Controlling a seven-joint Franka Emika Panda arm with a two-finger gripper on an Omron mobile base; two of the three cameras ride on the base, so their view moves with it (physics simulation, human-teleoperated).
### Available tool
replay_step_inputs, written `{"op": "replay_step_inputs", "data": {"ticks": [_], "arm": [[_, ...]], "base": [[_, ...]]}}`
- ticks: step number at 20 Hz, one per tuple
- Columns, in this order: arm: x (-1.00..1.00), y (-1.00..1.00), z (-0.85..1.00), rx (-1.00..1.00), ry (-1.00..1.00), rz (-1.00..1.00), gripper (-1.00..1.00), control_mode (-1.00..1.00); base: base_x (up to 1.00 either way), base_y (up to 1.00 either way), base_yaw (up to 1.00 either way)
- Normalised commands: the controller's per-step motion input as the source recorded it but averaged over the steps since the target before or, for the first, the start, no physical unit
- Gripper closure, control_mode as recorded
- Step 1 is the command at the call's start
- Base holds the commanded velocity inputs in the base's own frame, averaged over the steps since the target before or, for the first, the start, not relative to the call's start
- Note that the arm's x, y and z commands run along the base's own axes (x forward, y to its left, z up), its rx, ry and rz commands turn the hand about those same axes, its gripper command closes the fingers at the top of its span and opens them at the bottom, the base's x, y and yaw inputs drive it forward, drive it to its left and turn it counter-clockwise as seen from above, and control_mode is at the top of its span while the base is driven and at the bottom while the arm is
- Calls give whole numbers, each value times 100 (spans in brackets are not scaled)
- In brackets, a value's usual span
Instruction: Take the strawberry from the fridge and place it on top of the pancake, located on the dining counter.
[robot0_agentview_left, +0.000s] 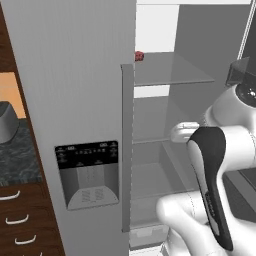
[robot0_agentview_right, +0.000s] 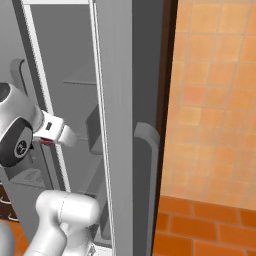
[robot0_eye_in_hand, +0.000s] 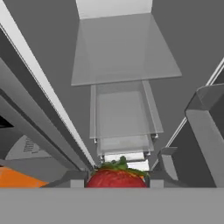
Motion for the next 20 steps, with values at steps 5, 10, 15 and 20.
{"op": "replay_step_inputs", "data": {"ticks": [5, 10, 15, 20], "arm": [[-39, -8, -72, 3, 7, 0, 100, -100], [-1, -6, -51, 0, 3, 0, 100, -100], [0, 0, 0, 0, 0, 0, 100, -100], [0, 0, 0, 0, 0, 0, 100, 100]], "base": [[0, 0, 0], [0, 0, 0], [0, 0, 0], [-10, 17, -2]]}}
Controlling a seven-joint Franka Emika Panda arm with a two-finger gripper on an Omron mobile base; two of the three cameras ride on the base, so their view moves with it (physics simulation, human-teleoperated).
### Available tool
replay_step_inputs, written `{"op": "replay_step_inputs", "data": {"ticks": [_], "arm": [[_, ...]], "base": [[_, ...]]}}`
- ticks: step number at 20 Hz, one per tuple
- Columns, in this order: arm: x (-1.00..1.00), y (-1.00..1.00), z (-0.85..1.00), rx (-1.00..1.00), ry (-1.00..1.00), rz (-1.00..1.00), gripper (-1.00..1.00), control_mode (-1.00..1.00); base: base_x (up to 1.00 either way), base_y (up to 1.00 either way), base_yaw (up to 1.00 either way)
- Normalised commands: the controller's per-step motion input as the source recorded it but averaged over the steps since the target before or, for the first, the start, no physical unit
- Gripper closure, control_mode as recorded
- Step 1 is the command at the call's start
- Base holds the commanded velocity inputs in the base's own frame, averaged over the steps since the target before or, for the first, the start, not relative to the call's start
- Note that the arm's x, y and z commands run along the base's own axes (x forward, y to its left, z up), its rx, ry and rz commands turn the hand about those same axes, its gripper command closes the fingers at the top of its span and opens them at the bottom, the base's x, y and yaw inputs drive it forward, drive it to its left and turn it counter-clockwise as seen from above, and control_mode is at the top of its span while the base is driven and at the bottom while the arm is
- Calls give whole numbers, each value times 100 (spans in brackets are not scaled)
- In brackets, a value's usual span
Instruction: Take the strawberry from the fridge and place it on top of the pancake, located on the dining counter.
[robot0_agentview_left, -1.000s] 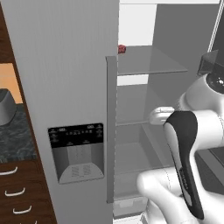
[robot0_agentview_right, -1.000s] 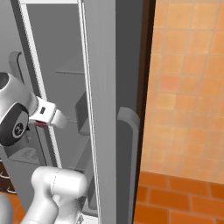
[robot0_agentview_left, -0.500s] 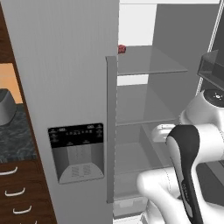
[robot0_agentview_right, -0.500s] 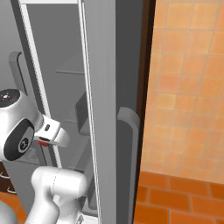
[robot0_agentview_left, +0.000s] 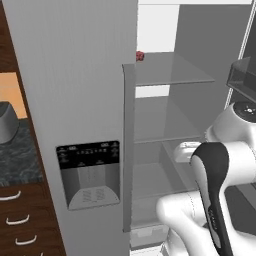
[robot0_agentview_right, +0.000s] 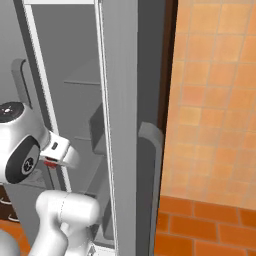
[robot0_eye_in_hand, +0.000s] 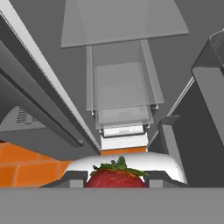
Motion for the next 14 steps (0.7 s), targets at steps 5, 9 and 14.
{"op": "replay_step_inputs", "data": {"ticks": [5, 9, 14], "arm": [[0, 0, 0, 0, 0, 0, 100, 100], [0, 0, 0, 0, 0, 0, 100, 100], [0, 0, 0, 0, 0, 0, 100, 100]], "base": [[-37, 97, -26], [-93, 41, -54], [-57, 4, -85]]}}
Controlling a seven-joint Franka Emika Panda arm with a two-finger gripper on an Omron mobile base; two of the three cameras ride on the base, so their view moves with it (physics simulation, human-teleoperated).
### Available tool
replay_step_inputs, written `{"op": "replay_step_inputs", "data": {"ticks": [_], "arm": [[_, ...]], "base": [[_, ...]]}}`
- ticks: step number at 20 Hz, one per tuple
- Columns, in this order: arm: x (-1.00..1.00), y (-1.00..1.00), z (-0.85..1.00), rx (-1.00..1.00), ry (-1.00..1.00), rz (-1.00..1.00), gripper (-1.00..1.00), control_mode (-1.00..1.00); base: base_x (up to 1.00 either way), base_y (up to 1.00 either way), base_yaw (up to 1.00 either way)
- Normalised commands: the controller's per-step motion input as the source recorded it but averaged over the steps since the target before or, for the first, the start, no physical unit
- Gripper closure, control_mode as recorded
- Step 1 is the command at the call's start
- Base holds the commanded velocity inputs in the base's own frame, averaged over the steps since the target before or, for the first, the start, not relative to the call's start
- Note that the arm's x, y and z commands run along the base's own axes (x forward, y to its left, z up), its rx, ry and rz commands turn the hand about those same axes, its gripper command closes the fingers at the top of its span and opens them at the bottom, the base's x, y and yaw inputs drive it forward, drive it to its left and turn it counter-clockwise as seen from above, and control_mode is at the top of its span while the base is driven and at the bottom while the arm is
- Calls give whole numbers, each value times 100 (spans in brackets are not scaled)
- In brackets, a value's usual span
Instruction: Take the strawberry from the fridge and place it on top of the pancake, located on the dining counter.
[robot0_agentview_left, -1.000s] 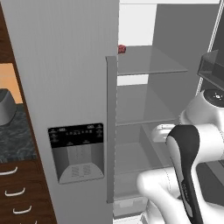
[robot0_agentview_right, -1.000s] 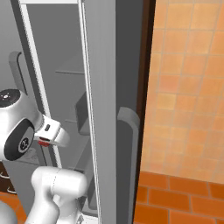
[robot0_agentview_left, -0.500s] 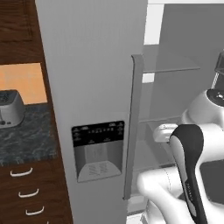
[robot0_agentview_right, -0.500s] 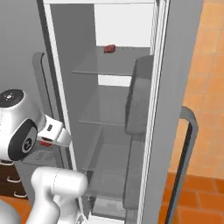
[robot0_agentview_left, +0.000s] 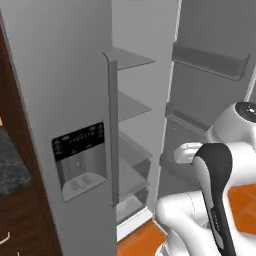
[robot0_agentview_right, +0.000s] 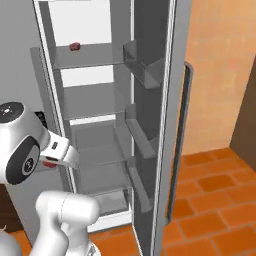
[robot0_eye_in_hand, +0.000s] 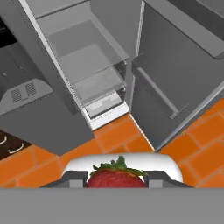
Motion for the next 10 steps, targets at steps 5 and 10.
{"op": "replay_step_inputs", "data": {"ticks": [5, 10], "arm": [[0, 0, 0, 0, 0, 0, 100, 100], [0, 0, 0, 0, 0, 0, 100, 100]], "base": [[-19, 0, -96], [-6, -7, -93]]}}
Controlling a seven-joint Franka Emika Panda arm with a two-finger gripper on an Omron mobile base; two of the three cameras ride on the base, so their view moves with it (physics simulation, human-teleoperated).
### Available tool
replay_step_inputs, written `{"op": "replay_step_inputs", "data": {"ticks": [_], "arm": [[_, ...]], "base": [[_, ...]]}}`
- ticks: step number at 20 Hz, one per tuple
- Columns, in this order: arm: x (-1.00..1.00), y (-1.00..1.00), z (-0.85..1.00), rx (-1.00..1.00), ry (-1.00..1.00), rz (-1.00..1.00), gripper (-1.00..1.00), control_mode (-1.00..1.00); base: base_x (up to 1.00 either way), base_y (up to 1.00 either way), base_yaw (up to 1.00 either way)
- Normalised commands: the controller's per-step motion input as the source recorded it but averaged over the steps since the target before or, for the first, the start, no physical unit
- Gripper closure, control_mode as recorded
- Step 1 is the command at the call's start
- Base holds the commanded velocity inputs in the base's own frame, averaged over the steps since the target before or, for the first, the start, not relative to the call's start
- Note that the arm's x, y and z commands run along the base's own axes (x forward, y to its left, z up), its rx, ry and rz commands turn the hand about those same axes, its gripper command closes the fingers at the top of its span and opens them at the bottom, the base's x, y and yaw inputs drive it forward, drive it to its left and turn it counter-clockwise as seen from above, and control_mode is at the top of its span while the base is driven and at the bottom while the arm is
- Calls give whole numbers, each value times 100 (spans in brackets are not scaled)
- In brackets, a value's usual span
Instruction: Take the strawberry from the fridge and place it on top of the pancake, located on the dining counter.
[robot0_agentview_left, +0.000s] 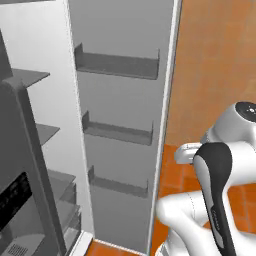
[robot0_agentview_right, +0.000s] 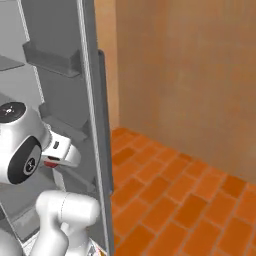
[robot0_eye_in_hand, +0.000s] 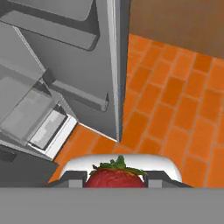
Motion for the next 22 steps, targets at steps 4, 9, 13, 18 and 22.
{"op": "replay_step_inputs", "data": {"ticks": [4, 9, 13, 18, 22], "arm": [[0, 0, 0, 0, 0, 0, 100, 100], [0, 0, 0, 0, 0, 0, 100, 100], [0, 0, 0, 0, 0, 0, 100, 100], [0, 0, 0, 0, 0, 0, 100, 100], [0, 0, 0, 0, 0, 0, 100, 100]], "base": [[-1, -37, -86], [4, -93, -64], [46, -70, -31], [63, -8, -29], [86, 1, -17]]}}
